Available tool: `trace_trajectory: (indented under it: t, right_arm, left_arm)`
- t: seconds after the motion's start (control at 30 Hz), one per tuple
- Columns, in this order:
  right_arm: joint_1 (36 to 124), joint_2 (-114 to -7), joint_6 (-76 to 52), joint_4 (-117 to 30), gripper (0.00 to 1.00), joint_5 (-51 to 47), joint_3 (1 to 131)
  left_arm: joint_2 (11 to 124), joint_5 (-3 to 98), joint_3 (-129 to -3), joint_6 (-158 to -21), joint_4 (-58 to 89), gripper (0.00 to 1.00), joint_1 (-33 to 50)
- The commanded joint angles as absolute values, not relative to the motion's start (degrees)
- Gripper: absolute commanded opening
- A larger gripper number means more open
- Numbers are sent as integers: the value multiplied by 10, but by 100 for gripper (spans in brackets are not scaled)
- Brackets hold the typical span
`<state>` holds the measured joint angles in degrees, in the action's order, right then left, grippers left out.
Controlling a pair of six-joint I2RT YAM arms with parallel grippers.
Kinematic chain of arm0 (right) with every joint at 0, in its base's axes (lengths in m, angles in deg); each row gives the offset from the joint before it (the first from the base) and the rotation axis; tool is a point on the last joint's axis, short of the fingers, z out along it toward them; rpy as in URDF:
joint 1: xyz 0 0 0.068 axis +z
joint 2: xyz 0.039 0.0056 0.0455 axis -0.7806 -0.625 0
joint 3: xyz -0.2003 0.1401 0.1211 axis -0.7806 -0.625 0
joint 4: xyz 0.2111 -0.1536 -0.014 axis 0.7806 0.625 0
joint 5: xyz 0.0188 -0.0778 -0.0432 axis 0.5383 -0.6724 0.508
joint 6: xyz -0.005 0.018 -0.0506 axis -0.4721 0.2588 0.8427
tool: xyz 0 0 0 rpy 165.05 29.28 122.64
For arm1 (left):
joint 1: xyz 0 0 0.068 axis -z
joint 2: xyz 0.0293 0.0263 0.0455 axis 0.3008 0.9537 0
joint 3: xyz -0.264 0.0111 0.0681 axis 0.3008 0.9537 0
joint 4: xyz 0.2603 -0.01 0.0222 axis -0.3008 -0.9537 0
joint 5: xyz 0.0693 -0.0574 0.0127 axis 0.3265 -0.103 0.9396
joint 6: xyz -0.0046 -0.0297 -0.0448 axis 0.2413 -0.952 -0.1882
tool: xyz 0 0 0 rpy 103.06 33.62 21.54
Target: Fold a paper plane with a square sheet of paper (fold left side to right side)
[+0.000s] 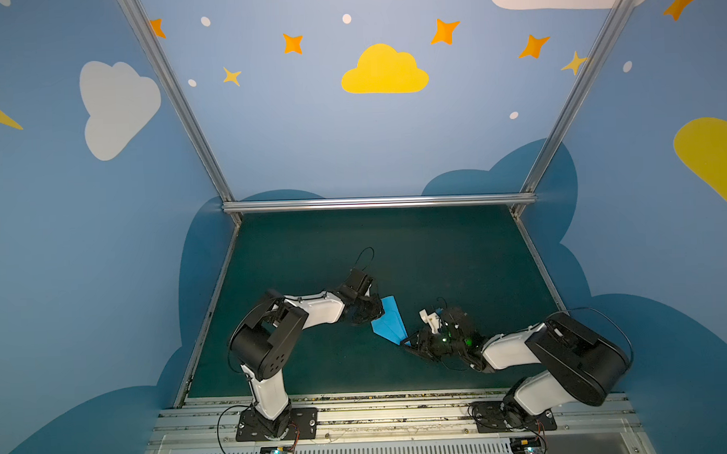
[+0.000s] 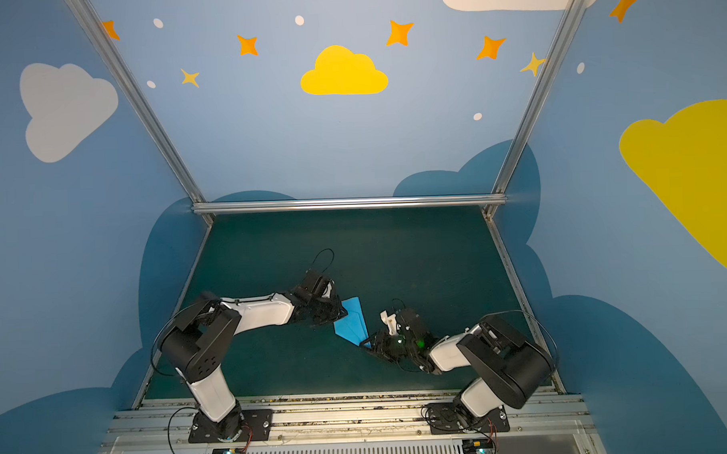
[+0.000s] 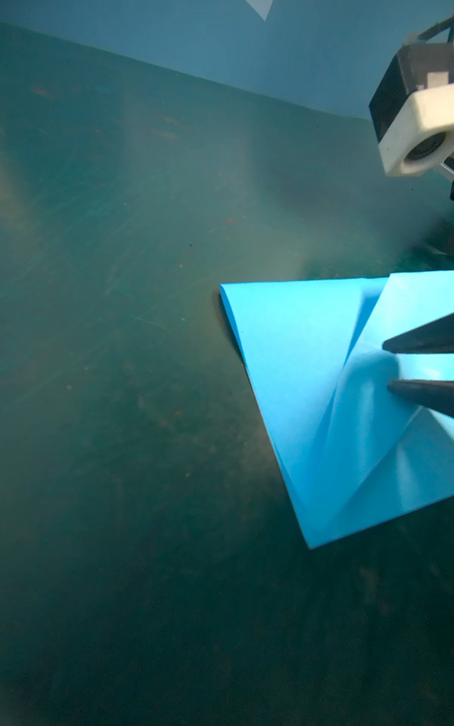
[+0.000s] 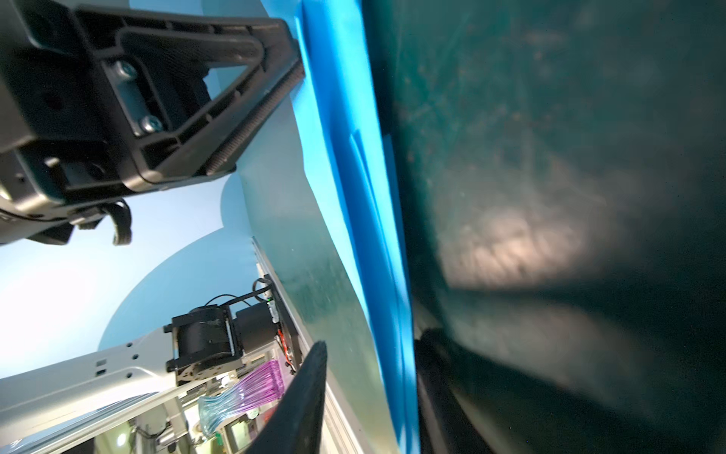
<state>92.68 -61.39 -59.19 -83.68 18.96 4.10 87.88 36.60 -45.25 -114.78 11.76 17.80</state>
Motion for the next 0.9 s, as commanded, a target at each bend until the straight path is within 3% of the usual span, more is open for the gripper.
trace_trajectory:
  t: [0.0, 0.13, 0.33, 0.4, 0.6, 0.73, 0.87]
  right_arm:
    - [926, -665, -607, -815, 37, 154, 32]
    - [916, -690, -606, -841, 30, 158, 43]
    - [889, -675, -596, -827, 2, 187, 64]
    - [882, -645, -582, -780, 0, 196, 77]
    - [858, -474, -501, -530, 0, 185, 141]
    - [846, -375, -396, -263, 0, 91, 242]
    - [842, -359, -277, -48, 0, -52, 360]
  left_arm:
    - [890, 392, -442, -1137, 91, 16, 173]
    - [886, 391, -444, -1135, 90, 16, 173]
    - [866, 375, -455, -1126, 79, 16, 165]
    - [847, 369, -459, -1124, 72, 16, 158]
    - [742, 356, -430, -1132, 55, 19, 114]
    - [651, 363, -390, -1134, 21, 23, 73]
    - [580, 393, -359, -1144, -36, 27, 49]
